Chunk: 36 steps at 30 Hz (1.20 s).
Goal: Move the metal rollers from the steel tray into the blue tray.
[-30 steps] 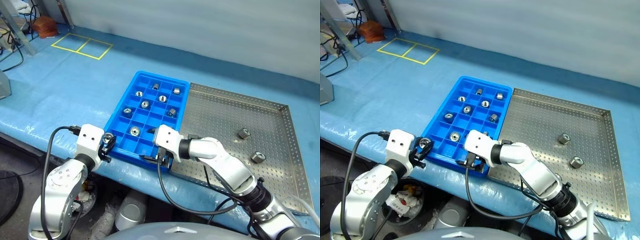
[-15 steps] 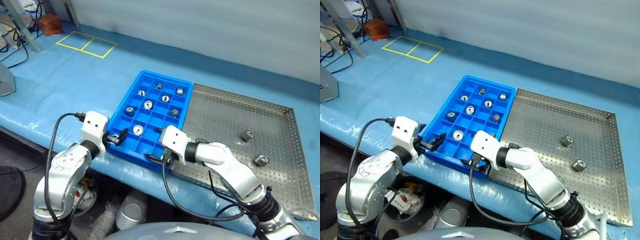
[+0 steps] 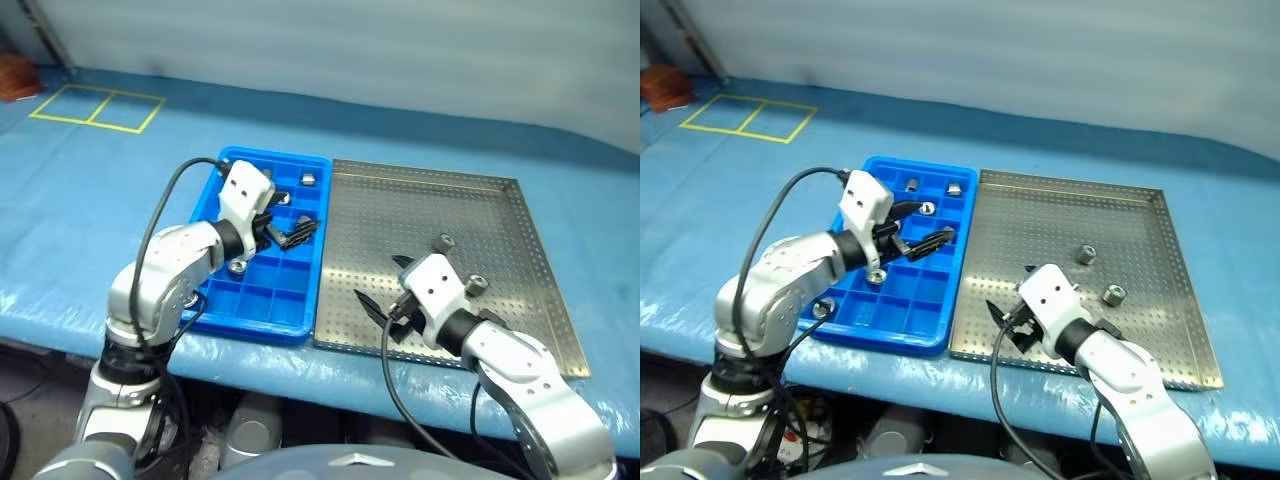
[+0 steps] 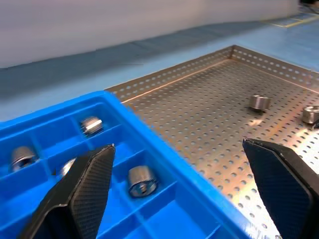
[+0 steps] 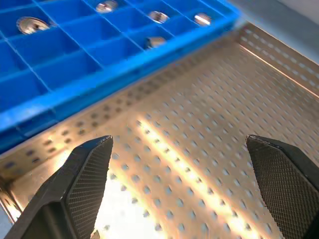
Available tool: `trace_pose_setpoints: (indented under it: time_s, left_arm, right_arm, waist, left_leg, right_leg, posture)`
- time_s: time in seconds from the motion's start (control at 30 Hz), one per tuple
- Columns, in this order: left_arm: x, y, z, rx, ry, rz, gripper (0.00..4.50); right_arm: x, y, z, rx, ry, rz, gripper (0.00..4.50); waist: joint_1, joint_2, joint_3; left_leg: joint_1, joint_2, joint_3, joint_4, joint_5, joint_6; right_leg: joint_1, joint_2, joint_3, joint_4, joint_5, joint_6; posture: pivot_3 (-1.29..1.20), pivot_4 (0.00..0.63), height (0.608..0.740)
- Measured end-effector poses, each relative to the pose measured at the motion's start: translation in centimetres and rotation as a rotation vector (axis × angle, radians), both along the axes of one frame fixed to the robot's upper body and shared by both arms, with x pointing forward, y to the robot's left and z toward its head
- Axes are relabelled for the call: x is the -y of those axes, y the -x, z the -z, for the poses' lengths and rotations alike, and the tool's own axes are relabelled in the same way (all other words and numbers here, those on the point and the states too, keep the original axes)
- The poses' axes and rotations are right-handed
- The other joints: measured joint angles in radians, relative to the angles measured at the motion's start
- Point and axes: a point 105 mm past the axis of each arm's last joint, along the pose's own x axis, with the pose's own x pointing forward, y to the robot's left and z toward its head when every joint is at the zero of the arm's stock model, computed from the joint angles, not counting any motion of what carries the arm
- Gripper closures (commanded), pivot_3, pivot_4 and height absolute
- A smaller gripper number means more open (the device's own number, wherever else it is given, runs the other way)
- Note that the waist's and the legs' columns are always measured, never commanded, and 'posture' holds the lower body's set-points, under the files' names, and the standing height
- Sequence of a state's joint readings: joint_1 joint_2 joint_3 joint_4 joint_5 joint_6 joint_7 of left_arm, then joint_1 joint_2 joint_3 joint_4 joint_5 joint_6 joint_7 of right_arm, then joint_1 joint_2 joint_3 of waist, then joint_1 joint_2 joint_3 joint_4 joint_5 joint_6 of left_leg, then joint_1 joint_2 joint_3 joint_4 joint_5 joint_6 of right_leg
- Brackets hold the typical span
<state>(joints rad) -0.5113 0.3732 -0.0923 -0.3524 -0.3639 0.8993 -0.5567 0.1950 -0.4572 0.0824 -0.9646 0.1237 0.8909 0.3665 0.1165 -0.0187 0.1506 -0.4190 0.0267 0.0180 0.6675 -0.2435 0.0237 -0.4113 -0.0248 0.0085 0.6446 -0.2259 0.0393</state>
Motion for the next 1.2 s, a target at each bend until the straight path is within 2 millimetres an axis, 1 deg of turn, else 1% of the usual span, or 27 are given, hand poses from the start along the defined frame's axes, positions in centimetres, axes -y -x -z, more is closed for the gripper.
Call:
trace_pose_setpoints:
  time_s: [0.07, 0.13, 0.2, 0.3, 0.33, 0.43, 0.57, 0.7, 0.77, 0.87, 0.93, 1.0, 1.07, 1.13, 1.2]
  left_arm:
    - [2.3, -1.2, -0.6, -0.006, 0.012, 0.061, 0.03]
    - [4.4, -1.8, -0.7, -0.016, 0.011, 0.118, 0.03]
    - [6.2, -2.2, -0.2, -0.026, -0.009, 0.157, 0.03]
    - [8.2, -2.7, 1.1, -0.042, -0.045, 0.194, 0.03]
    - [9.0, -3.1, 1.6, -0.045, -0.056, 0.201, 0.03]
    - [10.7, -3.9, 2.9, -0.059, -0.066, 0.200, 0.03]
    - [12.4, -5.1, 4.0, -0.064, -0.068, 0.160, 0.03]
    - [14.4, -5.5, 5.7, -0.096, -0.052, 0.131, 0.03]
    - [14.6, -6.0, 6.3, -0.107, -0.052, 0.104, 0.03]
    - [13.6, -7.2, 7.1, -0.116, -0.055, 0.013, 0.03]
    - [13.3, -7.4, 7.3, -0.115, -0.045, -0.003, 0.03]
    - [13.5, -7.3, 7.0, -0.106, -0.026, 0.024, 0.03]
    - [14.1, -6.8, 6.3, -0.092, -0.014, 0.096, 0.03]
    - [14.9, -5.9, 5.0, -0.054, 0.005, 0.190, 0.03]
    - [15.1, -4.8, 3.7, -0.011, 0.024, 0.299, 0.03]
  right_arm:
    - [1.0, 0.6, 0.1, -0.002, -0.016, 0.085, 0.00]
    - [1.6, 0.8, 0.4, -0.008, -0.022, 0.140, 0.00]
    - [2.2, 1.2, 0.8, -0.017, -0.021, 0.188, 0.00]
    - [2.6, 1.5, 1.1, -0.013, -0.022, 0.225, 0.00]
    - [2.9, 1.7, 1.1, -0.007, -0.022, 0.243, 0.00]
    - [3.1, 1.9, 1.1, 0.008, -0.024, 0.269, 0.00]
    - [3.4, 2.2, 1.2, 0.023, -0.023, 0.297, 0.00]
    - [3.5, 2.1, 0.8, 0.050, -0.025, 0.309, 0.00]
    - [3.4, 2.0, 0.7, 0.056, -0.024, 0.311, 0.00]
    - [3.3, 1.9, 0.7, 0.061, -0.024, 0.309, 0.00]
    - [3.2, 1.9, 0.7, 0.063, -0.026, 0.310, 0.00]
    - [3.2, 2.0, 0.6, 0.066, -0.026, 0.315, 0.00]
    - [3.2, 2.1, 0.6, 0.072, -0.030, 0.316, 0.00]
    - [3.3, 2.3, 0.7, 0.068, -0.032, 0.324, 0.00]
    - [3.4, 2.6, 1.0, 0.054, -0.030, 0.323, 0.00]
  waist:
    - [-0.047, 0.000, 0.000]
    - [-0.087, 0.000, 0.000]
    - [-0.116, 0.000, 0.000]
    - [-0.154, 0.001, 0.000]
    - [-0.157, 0.001, 0.000]
    - [-0.166, 0.001, 0.000]
    - [-0.174, 0.000, 0.000]
    - [-0.183, 0.000, 0.000]
    - [-0.187, 0.000, 0.000]
    - [-0.197, 0.000, 0.000]
    - [-0.200, 0.000, 0.000]
    - [-0.199, 0.000, 0.000]
    - [-0.200, 0.000, 0.000]
    - [-0.202, 0.001, 0.000]
    - [-0.208, 0.001, -0.001]
  left_leg:
    - [0.001, 0.000, 0.001, 0.000, 0.000, 0.000]
    - [0.003, 0.000, 0.001, -0.001, 0.000, 0.000]
    - [0.004, 0.000, 0.001, -0.002, 0.000, 0.001]
    - [0.006, 0.000, 0.003, -0.003, 0.000, 0.001]
    - [0.006, 0.000, 0.003, -0.002, 0.000, 0.001]
    - [0.006, 0.001, 0.003, -0.002, 0.000, 0.001]
    - [0.005, -0.001, 0.005, -0.001, 0.000, 0.003]
    - [0.004, -0.002, 0.007, -0.001, 0.000, 0.005]
    - [0.004, -0.001, 0.007, -0.001, 0.000, 0.005]
    - [0.005, -0.001, 0.007, -0.001, 0.000, 0.005]
    - [0.004, -0.001, 0.007, -0.002, 0.000, 0.004]
    - [0.004, -0.001, 0.007, -0.002, -0.001, 0.005]
    - [0.003, -0.001, 0.008, -0.001, -0.001, 0.006]
    - [0.003, -0.001, 0.009, -0.002, -0.002, 0.007]
    - [0.004, 0.001, 0.010, -0.002, -0.002, 0.007]
  right_leg:
    - [0.000, 0.000, 0.001, 0.001, 0.000, 0.000]
    - [0.001, 0.000, 0.004, 0.001, 0.000, 0.001]
    - [0.001, 0.001, 0.006, 0.001, 0.001, 0.002]
    - [0.000, 0.001, 0.008, 0.002, 0.003, 0.006]
    - [0.000, 0.002, 0.008, 0.002, 0.003, 0.006]
    - [0.000, 0.002, 0.010, 0.002, 0.003, 0.006]
    - [-0.001, 0.001, 0.012, 0.001, 0.003, 0.006]
    - [-0.001, 0.000, 0.014, 0.000, 0.004, 0.008]
    - [-0.001, 0.000, 0.014, 0.000, 0.004, 0.008]
    - [-0.002, 0.001, 0.015, 0.000, 0.005, 0.010]
    - [-0.002, 0.001, 0.015, 0.000, 0.006, 0.012]
    - [-0.003, 0.000, 0.015, 0.000, 0.007, 0.012]
    - [-0.003, -0.001, 0.015, 0.000, 0.006, 0.013]
    - [-0.003, -0.001, 0.016, 0.000, 0.006, 0.013]
    - [-0.003, -0.001, 0.017, 0.000, 0.006, 0.013]
  posture:
    - [-0.07, 0.150, 0.740]
    - [-0.10, 0.150, 0.740]
    - [-0.12, 0.150, 0.740]
    - [-0.14, 0.150, 0.740]
    - [-0.16, 0.150, 0.740]
    - [-0.18, 0.150, 0.740]
    - [-0.20, 0.150, 0.740]
    - [-0.21, 0.150, 0.740]
    - [-0.21, 0.150, 0.740]
    - [-0.23, 0.150, 0.740]
    - [-0.24, 0.150, 0.740]
    - [-0.24, 0.150, 0.740]
    - [-0.25, 0.150, 0.740]
    - [-0.25, 0.150, 0.740]
    - [-0.25, 0.150, 0.740]
